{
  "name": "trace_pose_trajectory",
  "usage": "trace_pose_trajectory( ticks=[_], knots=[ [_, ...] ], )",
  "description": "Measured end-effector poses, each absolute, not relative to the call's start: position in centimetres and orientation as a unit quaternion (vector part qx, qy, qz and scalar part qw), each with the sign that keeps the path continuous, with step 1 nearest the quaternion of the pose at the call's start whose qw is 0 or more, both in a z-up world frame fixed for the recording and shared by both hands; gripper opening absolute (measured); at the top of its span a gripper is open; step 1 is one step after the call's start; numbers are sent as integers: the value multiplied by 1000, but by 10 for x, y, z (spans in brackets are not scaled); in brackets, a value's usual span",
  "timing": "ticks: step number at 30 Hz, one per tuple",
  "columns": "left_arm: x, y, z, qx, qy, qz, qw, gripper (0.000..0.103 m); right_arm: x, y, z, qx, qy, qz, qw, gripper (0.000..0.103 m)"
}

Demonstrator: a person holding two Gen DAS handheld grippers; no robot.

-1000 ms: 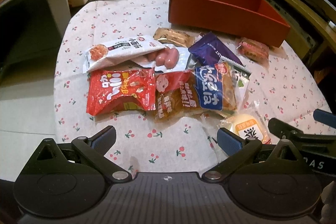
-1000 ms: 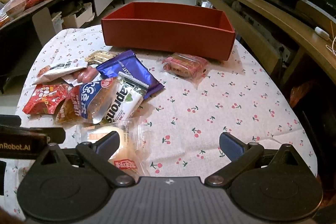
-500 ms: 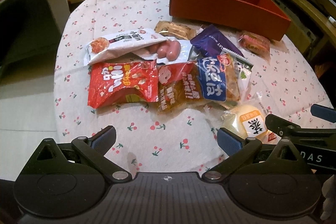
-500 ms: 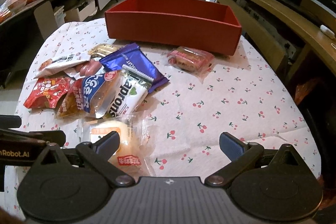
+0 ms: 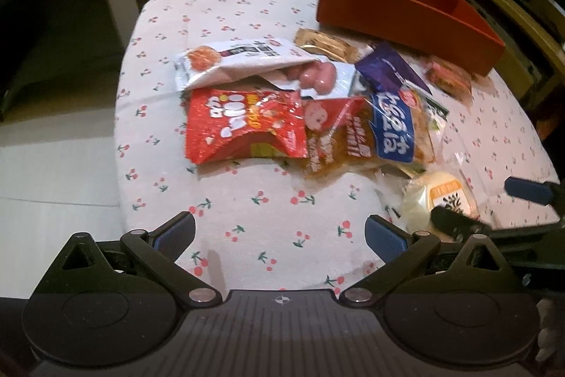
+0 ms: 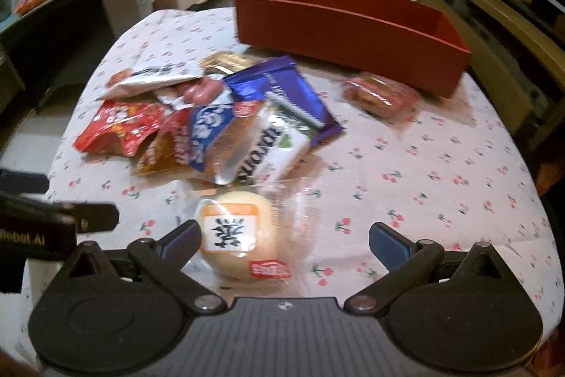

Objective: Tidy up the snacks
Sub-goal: 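Grasp the wrapped round bun with the right tool while the left tool grasps the red chip bag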

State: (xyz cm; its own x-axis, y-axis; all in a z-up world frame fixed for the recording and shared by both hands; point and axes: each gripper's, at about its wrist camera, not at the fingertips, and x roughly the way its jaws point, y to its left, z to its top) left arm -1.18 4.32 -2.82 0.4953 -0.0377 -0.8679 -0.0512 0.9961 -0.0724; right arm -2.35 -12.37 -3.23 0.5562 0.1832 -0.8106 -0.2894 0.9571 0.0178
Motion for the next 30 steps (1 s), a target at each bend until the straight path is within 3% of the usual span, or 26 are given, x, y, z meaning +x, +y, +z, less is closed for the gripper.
trace_pose_trajectory(
  ticks=[11, 17, 30],
  knots=[
    [-2, 54, -25, -54, 498, 10, 866, 103, -17, -96, -49, -84, 482, 188, 852, 103],
    [16, 56, -14, -28, 494, -22, 869, 103, -8, -116, -51, 1, 516, 208, 831, 77],
    [70, 33, -24, 202, 492, -219, 818, 101, -13, -126, -33, 26, 526, 267, 807, 62]
  ],
)
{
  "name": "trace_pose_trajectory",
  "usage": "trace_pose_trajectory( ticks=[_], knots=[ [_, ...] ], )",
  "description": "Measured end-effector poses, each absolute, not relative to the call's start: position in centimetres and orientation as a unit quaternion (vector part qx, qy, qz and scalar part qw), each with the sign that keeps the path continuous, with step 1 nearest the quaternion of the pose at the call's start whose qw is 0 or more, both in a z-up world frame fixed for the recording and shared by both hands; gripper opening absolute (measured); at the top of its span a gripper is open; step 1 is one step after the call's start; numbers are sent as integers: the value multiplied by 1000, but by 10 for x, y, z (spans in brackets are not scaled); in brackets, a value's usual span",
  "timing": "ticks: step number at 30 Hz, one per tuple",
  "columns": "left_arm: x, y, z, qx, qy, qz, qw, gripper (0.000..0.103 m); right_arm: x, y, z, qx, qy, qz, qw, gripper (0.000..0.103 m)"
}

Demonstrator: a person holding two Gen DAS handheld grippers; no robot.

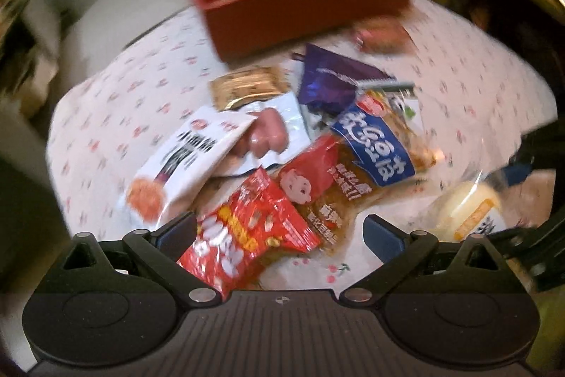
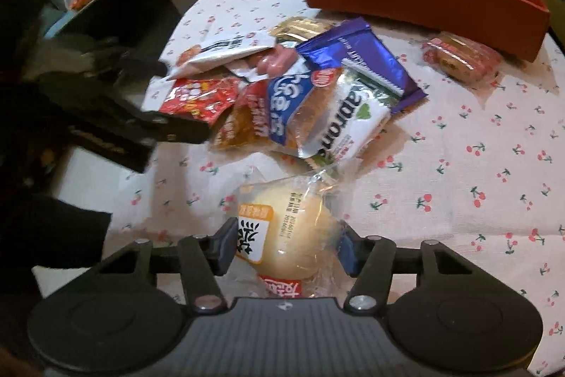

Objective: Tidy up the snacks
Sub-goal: 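Grasp the wrapped round bun with the right tool while the left tool grasps the red chip bag, then carry the red chip bag and the bun into the red box with both tools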

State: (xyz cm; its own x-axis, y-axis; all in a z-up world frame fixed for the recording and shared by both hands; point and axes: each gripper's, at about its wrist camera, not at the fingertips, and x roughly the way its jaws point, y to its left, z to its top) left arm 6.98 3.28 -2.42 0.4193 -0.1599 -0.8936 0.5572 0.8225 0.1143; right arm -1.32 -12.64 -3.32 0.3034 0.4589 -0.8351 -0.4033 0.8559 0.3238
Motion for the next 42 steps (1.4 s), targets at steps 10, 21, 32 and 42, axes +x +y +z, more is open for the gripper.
trace_pose_trajectory(
  ticks=[10, 21, 32, 42],
  knots=[
    [98, 33, -61, 284, 525, -298, 745, 101, 1, -129, -41, 28, 552, 284, 784, 65],
    [64, 23, -65, 191, 584, -226, 756, 94, -1, -126, -53, 15, 551, 284, 784, 78],
    [44, 38, -66, 107, 583, -118, 797, 102, -11, -124, -44, -15, 519, 254, 816, 67],
    [11, 34, -48, 45, 566, -92, 818, 60, -36, -145, -26, -2, 488, 218, 845, 59]
  ],
)
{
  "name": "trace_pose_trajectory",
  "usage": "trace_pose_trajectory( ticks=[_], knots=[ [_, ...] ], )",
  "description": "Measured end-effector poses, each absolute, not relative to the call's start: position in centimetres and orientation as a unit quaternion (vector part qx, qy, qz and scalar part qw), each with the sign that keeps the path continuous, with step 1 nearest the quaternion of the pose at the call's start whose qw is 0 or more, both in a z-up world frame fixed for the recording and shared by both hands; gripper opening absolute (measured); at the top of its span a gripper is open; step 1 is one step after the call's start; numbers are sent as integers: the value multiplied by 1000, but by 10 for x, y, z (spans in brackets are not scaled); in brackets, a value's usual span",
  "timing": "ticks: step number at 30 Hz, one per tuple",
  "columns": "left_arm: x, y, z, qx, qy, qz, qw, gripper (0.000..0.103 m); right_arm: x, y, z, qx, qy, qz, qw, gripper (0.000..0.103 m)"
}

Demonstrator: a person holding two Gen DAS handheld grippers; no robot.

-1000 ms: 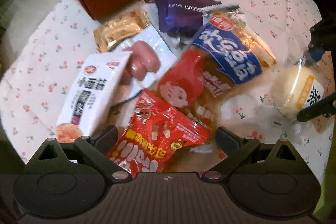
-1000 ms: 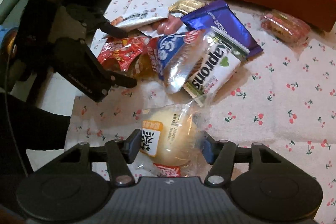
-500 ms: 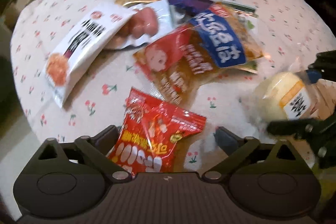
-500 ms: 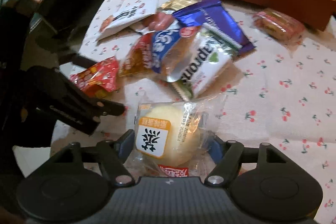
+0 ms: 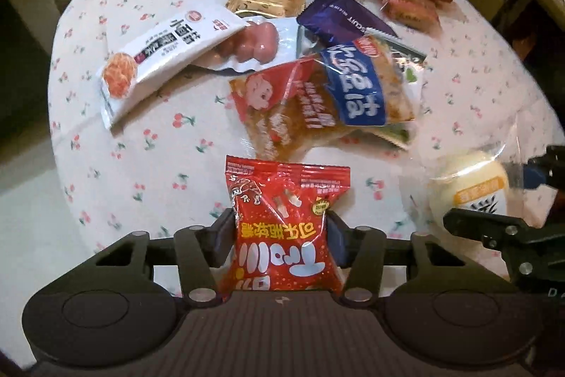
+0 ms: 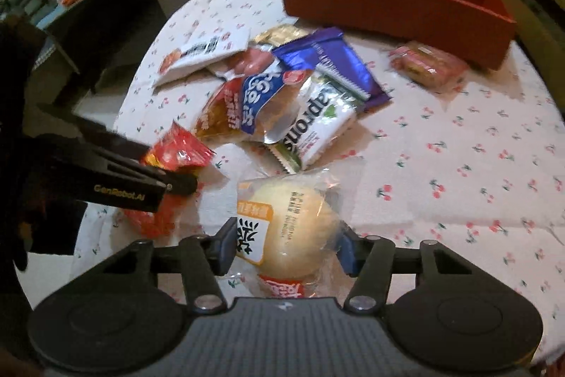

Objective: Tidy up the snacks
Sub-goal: 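Carry the red chip bag and the bun into the red box with both tools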

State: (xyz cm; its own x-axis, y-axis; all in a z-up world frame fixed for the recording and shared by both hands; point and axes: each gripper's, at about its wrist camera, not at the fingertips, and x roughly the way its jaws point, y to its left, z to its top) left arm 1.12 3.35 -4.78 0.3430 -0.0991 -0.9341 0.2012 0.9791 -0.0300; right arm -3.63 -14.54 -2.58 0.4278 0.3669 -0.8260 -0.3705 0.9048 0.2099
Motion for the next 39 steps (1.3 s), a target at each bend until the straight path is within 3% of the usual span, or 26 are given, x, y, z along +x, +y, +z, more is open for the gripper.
trace_pose_trajectory(
  ticks=[6, 7, 8, 10, 15, 18, 20, 22, 28, 39],
  knots=[
    [13, 8, -52, 78, 573, -71, 813, 67, -39, -153, -25, 1, 489, 203, 849, 58],
    [13, 7, -52, 79, 575, -76, 811, 74, -36, -154, -27, 6, 492, 202, 847, 58],
    [13, 8, -53, 79, 578, -79, 808, 88, -32, -155, -30, 13, 497, 202, 844, 58],
    [14, 9, -65, 86, 581, -72, 806, 103, -24, -154, -37, 16, 505, 200, 840, 60],
    [13, 16, -66, 79, 572, -78, 813, 103, -17, -139, -54, -9, 525, 206, 826, 68],
    [8, 14, -60, 82, 562, -81, 819, 93, -20, -129, -55, -46, 511, 204, 833, 67],
    [0, 12, -52, 82, 548, -85, 828, 67, -22, -131, -53, -47, 510, 207, 834, 58],
    [-3, 11, -46, 70, 547, -85, 830, 60, -25, -133, -50, -48, 509, 204, 835, 55],
    [-2, 12, -35, 49, 541, -82, 836, 57, -37, -143, -30, -31, 484, 190, 854, 48],
    [-2, -1, -4, 26, 508, -106, 854, 56, -46, -151, 9, -12, 444, 163, 881, 47]
  ],
)
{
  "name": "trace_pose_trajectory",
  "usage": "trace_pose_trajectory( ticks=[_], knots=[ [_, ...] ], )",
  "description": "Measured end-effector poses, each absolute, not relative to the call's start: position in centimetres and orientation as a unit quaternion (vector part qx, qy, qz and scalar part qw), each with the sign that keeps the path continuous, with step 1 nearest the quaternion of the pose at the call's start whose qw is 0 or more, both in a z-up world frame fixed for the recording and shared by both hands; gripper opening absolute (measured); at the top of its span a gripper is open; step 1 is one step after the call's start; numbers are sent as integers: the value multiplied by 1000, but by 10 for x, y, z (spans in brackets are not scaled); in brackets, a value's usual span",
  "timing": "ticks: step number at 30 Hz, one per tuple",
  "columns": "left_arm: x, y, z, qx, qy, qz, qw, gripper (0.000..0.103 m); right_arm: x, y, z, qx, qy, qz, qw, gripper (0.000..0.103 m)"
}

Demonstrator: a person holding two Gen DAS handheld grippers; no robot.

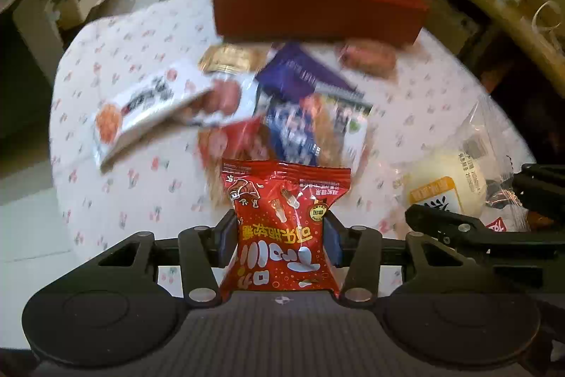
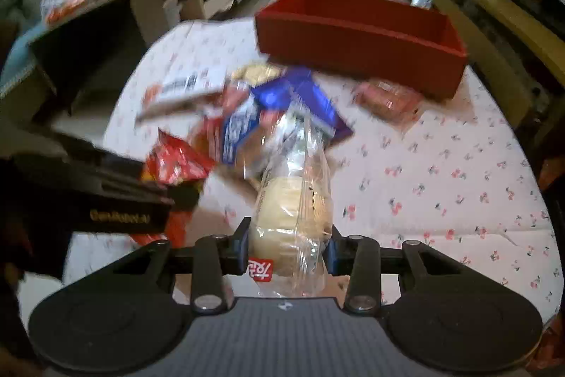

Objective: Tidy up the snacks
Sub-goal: 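Carry the red chip bag and the bun into the red box with both tools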

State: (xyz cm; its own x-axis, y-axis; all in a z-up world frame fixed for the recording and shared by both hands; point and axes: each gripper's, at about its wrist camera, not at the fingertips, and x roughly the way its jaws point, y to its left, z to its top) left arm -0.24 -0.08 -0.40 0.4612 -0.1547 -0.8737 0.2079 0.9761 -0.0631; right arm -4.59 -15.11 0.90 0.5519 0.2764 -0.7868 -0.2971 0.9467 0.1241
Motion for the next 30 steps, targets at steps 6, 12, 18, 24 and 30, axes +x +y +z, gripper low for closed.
trace_pose_trajectory(
  ticks=[6, 12, 18, 24, 30],
  knots=[
    [25, -3, 17, -16, 487, -140, 862, 56, -21, -156, 45, -8, 420, 147, 896, 47],
    [60, -7, 29, -39, 475, -140, 868, 56, 23, -166, 58, 30, 399, 143, 905, 47],
    [108, -15, 34, -38, 467, -125, 875, 56, 71, -178, 46, 75, 397, 143, 903, 47],
    [157, -34, 33, -31, 457, -123, 880, 56, 117, -196, 44, 92, 396, 120, 906, 47],
    [204, -38, 40, -45, 444, -114, 887, 55, 171, -205, 49, 105, 384, 108, 911, 47]
  ],
)
